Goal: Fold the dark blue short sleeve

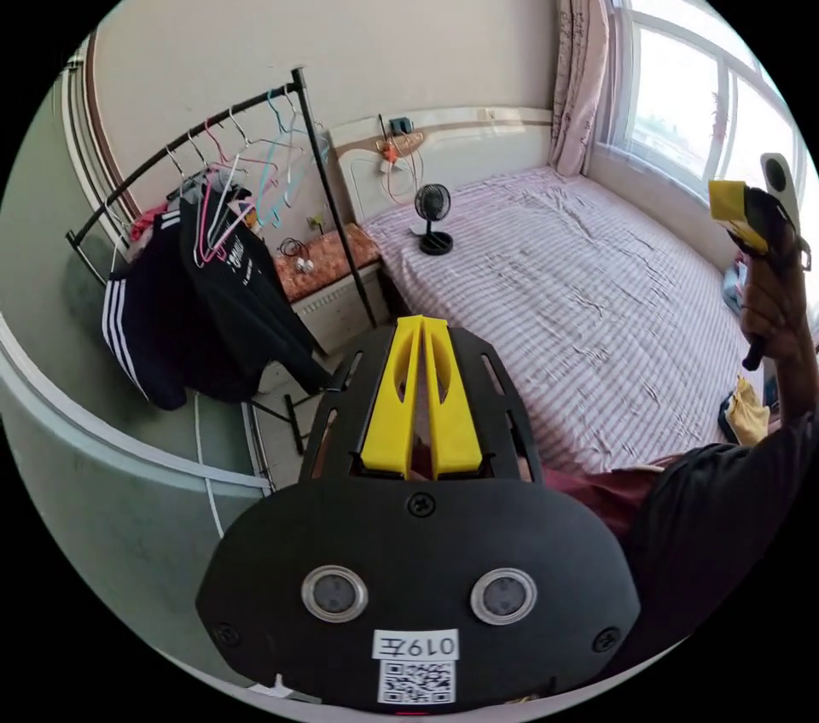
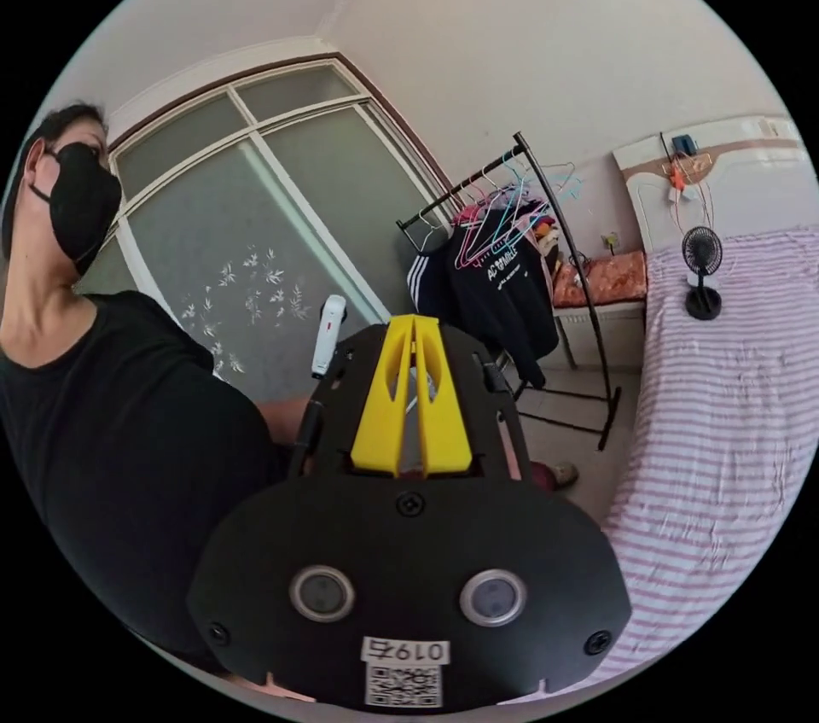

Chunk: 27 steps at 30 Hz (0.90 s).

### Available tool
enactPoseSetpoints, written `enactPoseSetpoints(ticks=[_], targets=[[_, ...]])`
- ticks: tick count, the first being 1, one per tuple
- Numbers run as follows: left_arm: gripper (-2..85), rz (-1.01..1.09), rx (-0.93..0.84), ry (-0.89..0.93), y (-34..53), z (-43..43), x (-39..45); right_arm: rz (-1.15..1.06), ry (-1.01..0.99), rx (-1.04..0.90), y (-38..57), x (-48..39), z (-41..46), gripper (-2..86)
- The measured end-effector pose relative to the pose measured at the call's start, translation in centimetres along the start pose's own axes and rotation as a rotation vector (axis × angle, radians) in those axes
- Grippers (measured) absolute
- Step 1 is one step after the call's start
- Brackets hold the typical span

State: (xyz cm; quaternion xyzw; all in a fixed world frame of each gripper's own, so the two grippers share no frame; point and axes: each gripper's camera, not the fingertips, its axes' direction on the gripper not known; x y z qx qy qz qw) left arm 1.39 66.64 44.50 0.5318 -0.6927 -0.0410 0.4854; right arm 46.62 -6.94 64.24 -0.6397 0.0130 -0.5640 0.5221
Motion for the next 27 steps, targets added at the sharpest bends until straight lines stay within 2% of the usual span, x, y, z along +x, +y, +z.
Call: enactPoseSetpoints(ticks=[3, 6, 11, 14, 21, 25, 27], targets=[[0.7, 0.001, 0.125, -0.064, -3.0, 0.7, -6.9, -0.067, 0.061, 0.022, 0.2, 3.3, 4.1, -0.2], [0.7, -0.051, 0.170, -0.119, -5.0, 0.5, -16.1, -0.058, 0.016, 0.075, 0.1, 8.4, 9.4, -0.1], [1.2, -0.263, 0.108, -0.312, -4.4, -2.7, -33.7, -0.015, -0.066, 0.123, -0.5, 14.4, 15.9, -0.5], [1.8, -0.327, 0.023, -0.391, -4.9, -2.8, -39.9, -0.070, -0.026, 0.113, 0.4, 15.4, 17.3, -0.5], [4.8, -0.286, -0.038, -0.438, -6.1, -1.7, -43.7, -0.032, 0.003, 0.104, 7.4, 20.3, 16.1, 0.2], [7.0, -0.287, -0.083, -0.269, -7.2, -0.8, -46.4, -0.011, 0.079, 0.170, 11.7, 22.4, 13.2, 0.0], [7.2, -0.291, -0.132, -0.259, -7.8, 0.0, -47.3, 0.018, 0.100, 0.204, 13.7, 23.5, 12.1, -0.3]])
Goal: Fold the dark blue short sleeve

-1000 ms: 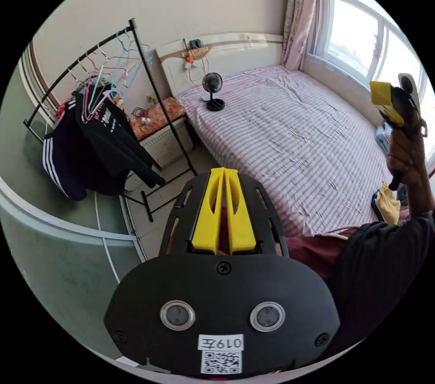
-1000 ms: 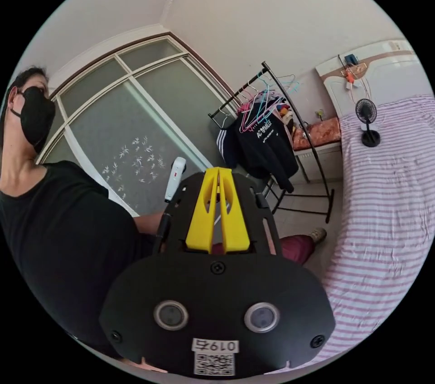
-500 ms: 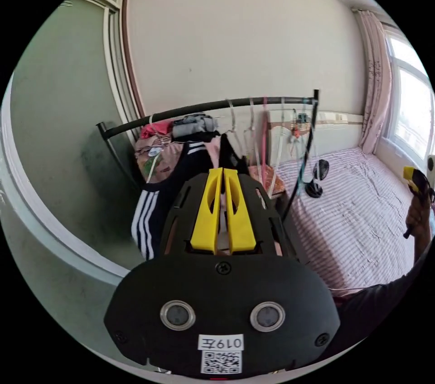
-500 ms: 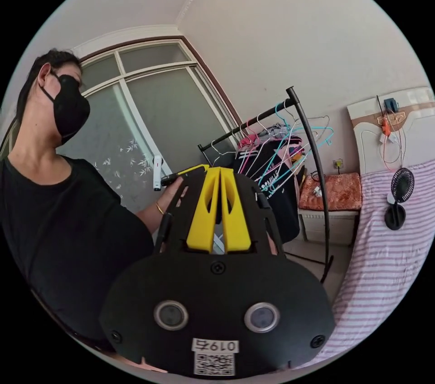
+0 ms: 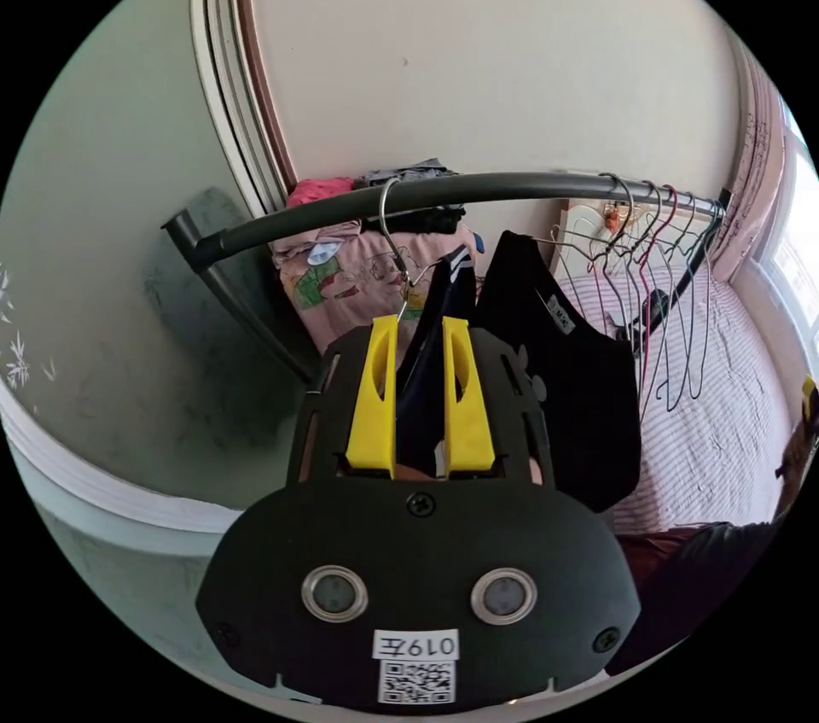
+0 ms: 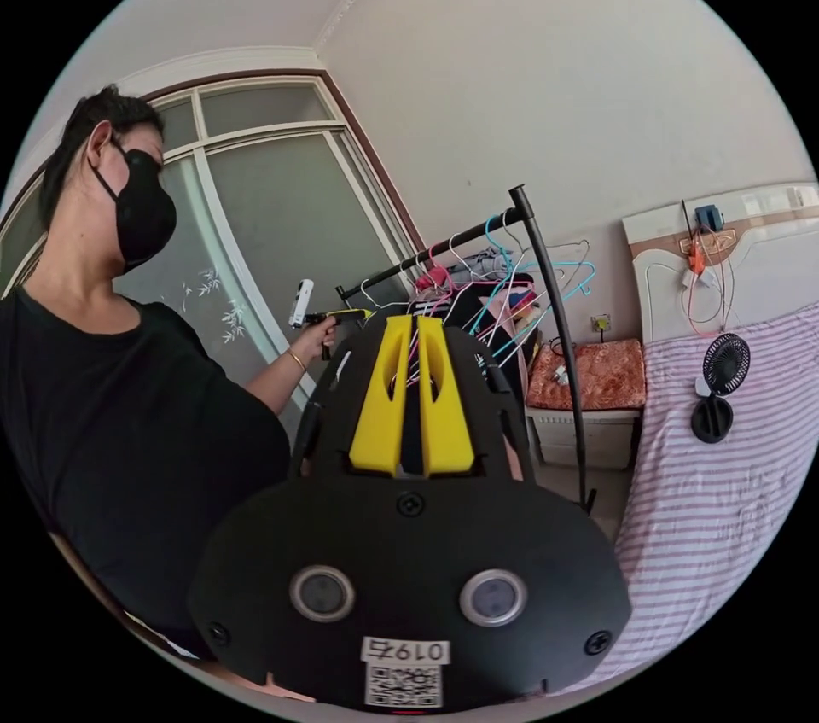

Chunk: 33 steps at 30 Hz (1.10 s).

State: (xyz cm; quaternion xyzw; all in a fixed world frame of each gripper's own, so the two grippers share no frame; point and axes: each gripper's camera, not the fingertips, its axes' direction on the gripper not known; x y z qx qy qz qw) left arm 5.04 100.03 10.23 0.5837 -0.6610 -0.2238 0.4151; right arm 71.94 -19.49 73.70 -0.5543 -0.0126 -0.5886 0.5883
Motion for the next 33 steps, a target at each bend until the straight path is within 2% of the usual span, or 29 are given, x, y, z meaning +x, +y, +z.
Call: enactPoseSetpoints(ticks=[4, 8, 18, 24, 27, 33], targets=[[6.6, 0.040, -0.082, -0.112, -1.5, 1.0, -0.1, 0.049, 0.033, -0.005, 3.6, 2.5, -1.1, -0.7], [3.4, 0.021, -0.160, -0.061, -2.4, 1.9, -1.0, 0.027, 0.020, -0.049, 5.4, 3.4, -0.1, -0.7], [0.9, 0.032, -0.215, 0.061, -4.1, 3.1, -2.7, 0.017, -0.055, -0.050, 8.8, 6.4, 1.5, -0.7], [0.5, 0.033, -0.222, 0.121, -5.3, 3.8, -3.6, 0.003, -0.080, -0.107, 9.5, 7.5, 4.0, -0.7], [0.4, -0.018, -0.206, 0.220, -5.1, 3.6, -5.2, -0.038, -0.100, -0.140, 9.3, 7.4, 5.9, -0.7], [0.1, -0.072, -0.133, 0.212, -3.6, 1.4, -7.2, -0.070, -0.135, -0.150, 8.8, 7.5, 8.2, -0.7]])
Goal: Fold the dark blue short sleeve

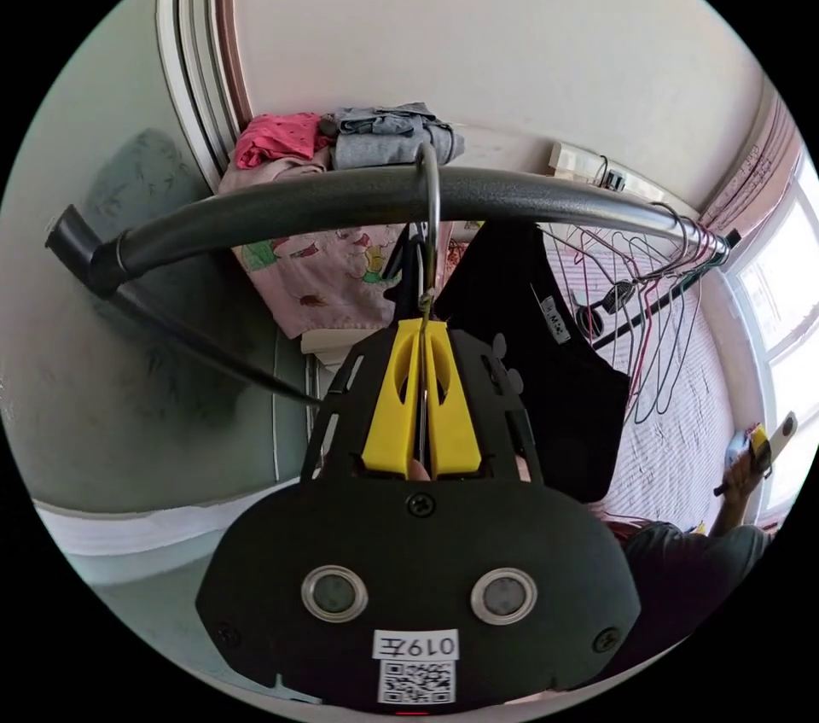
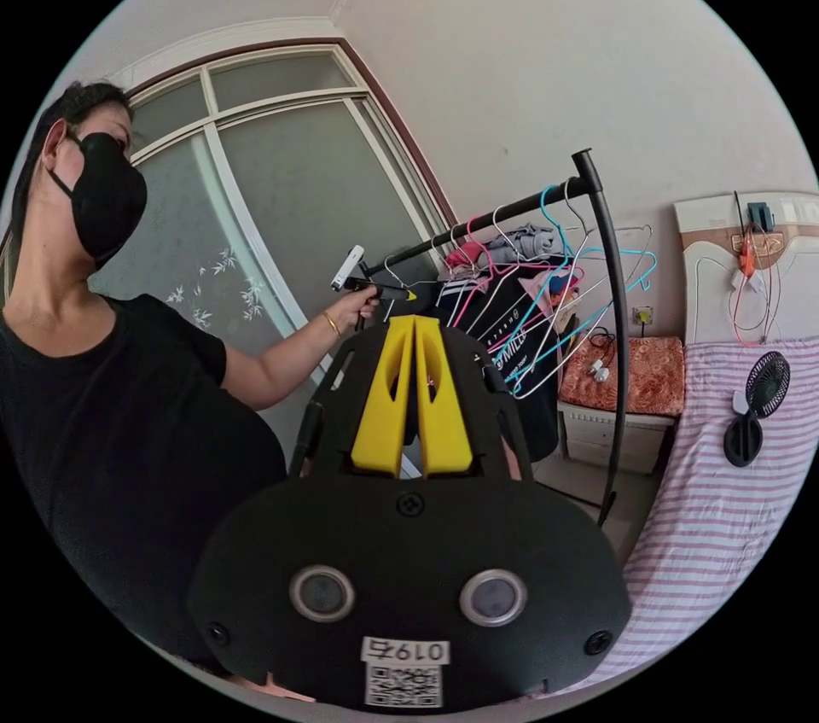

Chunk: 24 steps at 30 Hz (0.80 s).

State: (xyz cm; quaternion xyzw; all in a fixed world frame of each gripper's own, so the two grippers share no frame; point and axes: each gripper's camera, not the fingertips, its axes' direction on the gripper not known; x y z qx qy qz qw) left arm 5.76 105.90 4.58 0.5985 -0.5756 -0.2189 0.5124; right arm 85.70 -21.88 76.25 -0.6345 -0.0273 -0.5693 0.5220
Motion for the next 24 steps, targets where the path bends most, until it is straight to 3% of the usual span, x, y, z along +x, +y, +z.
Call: enactPoseSetpoints(ticks=[15, 21, 24], targets=[[0.1, -0.065, 0.166, 0.047, 12.0, -16.1, -0.3, -0.143, -0.128, -0.075, -3.2, -2.4, 4.7, -0.5], [0.0, 0.012, 0.283, 0.078, 18.9, -23.2, 6.8, -0.256, -0.225, -0.134, -7.2, -8.0, 5.3, 1.5], [0.0, 0.020, 0.343, 0.197, 21.4, -25.2, 10.5, -0.319, -0.231, -0.154, -8.7, -12.4, 4.1, 2.6]])
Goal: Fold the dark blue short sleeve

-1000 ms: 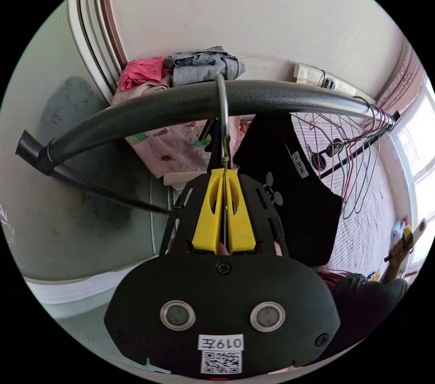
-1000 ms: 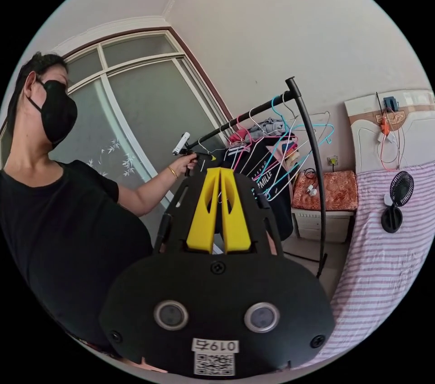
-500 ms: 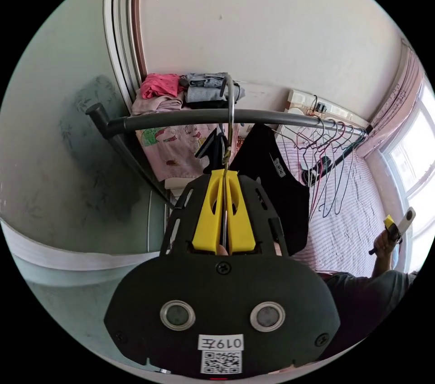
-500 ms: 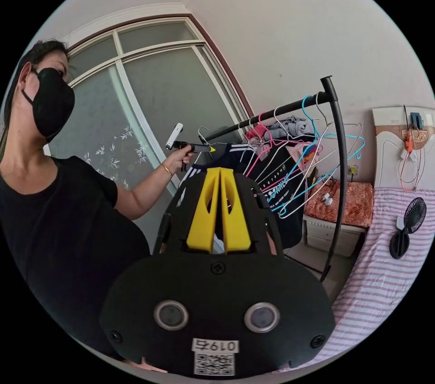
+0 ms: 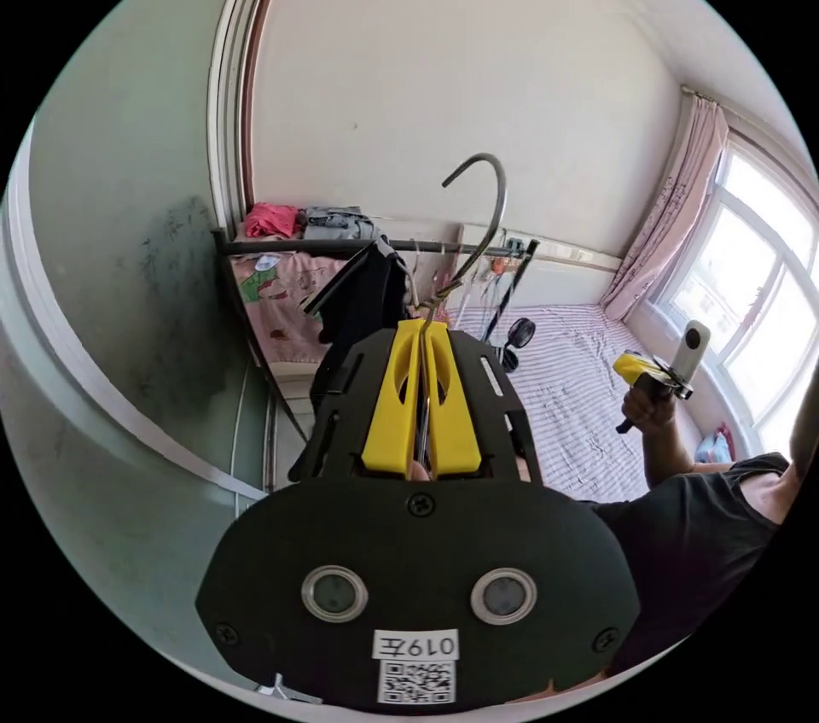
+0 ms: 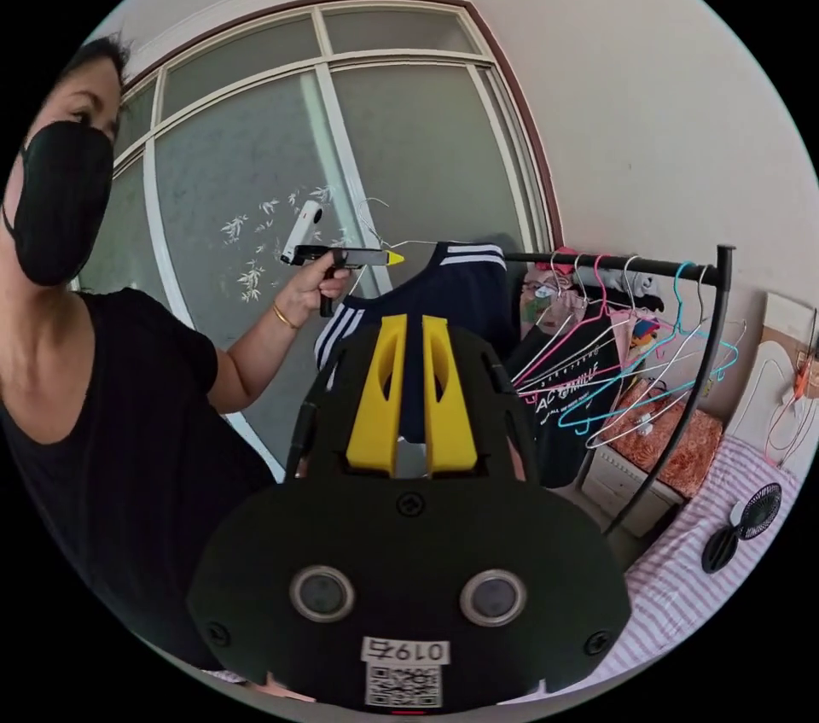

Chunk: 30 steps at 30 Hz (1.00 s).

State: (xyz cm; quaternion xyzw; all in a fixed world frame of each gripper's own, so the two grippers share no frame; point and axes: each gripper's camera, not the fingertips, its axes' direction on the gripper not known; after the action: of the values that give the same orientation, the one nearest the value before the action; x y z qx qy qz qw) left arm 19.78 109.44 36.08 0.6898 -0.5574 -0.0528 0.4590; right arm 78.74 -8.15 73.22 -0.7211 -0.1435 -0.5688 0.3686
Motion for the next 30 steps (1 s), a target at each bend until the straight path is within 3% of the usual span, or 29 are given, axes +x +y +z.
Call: enactPoseSetpoints(ticks=[8, 13, 15, 19, 23, 27, 30], targets=[[-0.1, -0.052, 0.132, 0.285, 3.6, 2.5, 13.5, -0.052, 0.210, -0.086, -3.9, -10.8, -2.8, 8.2], [-0.2, -0.087, 0.136, 0.472, 5.4, 7.0, 20.1, -0.063, 0.479, -0.216, -4.3, -14.9, -5.0, 9.6], [-0.2, -0.080, 0.132, 0.522, 6.0, 8.2, 22.5, -0.020, 0.566, -0.241, -4.1, -15.0, -5.8, 9.6], [-0.2, -0.078, 0.158, 0.633, 6.7, 9.4, 26.8, 0.219, 0.463, -0.130, -5.0, -12.2, -9.1, 10.0], [-0.2, -0.034, 0.167, 0.752, 6.1, 10.4, 29.9, 0.312, 0.498, -0.103, -6.3, -10.3, -11.0, 10.7], [-0.2, -0.002, 0.138, 0.872, 5.1, 12.9, 32.6, 0.316, 0.626, -0.158, -8.5, -10.1, -12.3, 10.7], [-0.2, 0.004, 0.084, 0.990, 4.0, 16.7, 35.4, 0.307, 0.846, -0.222, -10.2, -10.6, -12.6, 10.3]])
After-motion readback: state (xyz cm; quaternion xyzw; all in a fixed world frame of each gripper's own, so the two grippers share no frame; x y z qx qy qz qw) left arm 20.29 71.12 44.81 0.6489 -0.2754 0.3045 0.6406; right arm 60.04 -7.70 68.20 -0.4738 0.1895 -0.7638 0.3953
